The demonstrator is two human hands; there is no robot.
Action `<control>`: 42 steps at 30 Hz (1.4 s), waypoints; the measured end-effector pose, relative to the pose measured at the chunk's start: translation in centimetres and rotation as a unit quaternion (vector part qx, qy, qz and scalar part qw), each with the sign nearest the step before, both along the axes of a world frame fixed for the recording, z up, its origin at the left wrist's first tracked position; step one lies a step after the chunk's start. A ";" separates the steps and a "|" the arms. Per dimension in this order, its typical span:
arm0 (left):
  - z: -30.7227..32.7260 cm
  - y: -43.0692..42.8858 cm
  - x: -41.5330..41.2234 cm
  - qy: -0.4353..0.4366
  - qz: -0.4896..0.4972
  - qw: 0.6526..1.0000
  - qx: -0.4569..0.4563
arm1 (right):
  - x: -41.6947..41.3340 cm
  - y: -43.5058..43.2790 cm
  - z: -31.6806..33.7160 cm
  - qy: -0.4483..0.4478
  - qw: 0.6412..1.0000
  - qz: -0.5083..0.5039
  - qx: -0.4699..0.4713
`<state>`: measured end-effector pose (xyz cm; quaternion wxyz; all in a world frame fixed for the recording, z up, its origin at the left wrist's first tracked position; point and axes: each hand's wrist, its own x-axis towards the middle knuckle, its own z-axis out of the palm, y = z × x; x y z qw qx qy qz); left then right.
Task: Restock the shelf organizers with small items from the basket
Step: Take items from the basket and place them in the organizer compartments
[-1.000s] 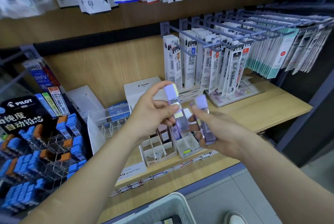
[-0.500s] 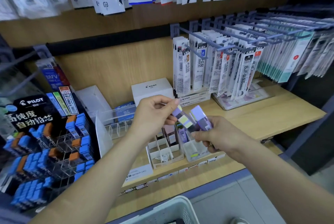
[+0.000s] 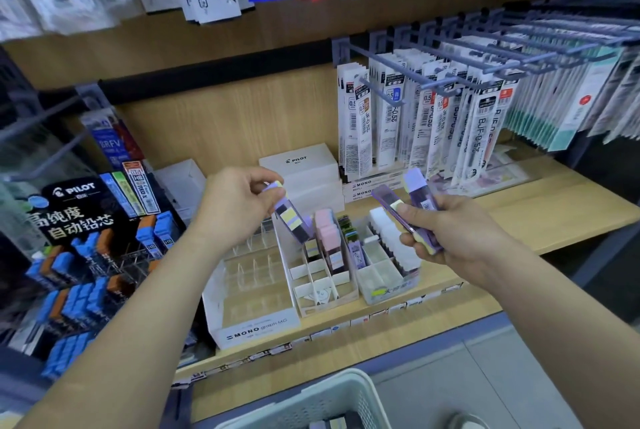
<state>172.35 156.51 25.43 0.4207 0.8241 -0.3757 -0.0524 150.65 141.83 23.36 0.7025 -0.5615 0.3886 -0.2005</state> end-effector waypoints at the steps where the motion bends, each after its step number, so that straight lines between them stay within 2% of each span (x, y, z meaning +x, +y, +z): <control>1: -0.4 0.0 0.0 -0.016 0.000 1.000 0.011 | 0.1 0.1 0.1 0.004 1.000 -0.001 -0.003; 9: -2.8 -0.7 -0.5 -0.111 -0.029 0.991 0.073 | 1.1 0.6 0.0 -0.006 1.000 0.023 -0.008; 14: -4.3 -1.1 -1.2 -0.197 -0.076 0.968 0.135 | 1.4 0.7 0.0 -0.030 0.999 0.016 0.017; 21: -4.8 -1.5 -0.7 -0.264 -0.093 0.946 0.163 | 1.6 1.3 0.2 -0.039 0.999 0.026 0.017; 23: -5.1 -1.6 -0.8 -0.270 -0.093 0.943 0.172 | 1.7 1.5 0.3 -0.037 0.999 0.023 0.017; 27: -5.8 -1.6 -1.1 -0.227 -0.047 0.959 0.163 | 2.0 1.6 0.1 -0.023 1.000 0.017 -0.002; 33: -6.4 -1.9 -1.8 -0.301 -0.071 0.931 0.191 | 2.4 1.7 -0.2 -0.032 0.999 0.010 -0.037; 38: -6.6 -2.2 -2.0 -0.287 -0.026 0.947 0.145 | 2.5 1.7 -0.2 -0.027 0.998 0.018 -0.044; 42: -6.0 -2.4 -2.0 -0.291 -0.028 0.934 0.205 | 2.8 1.3 -0.2 -0.013 0.999 0.012 -0.051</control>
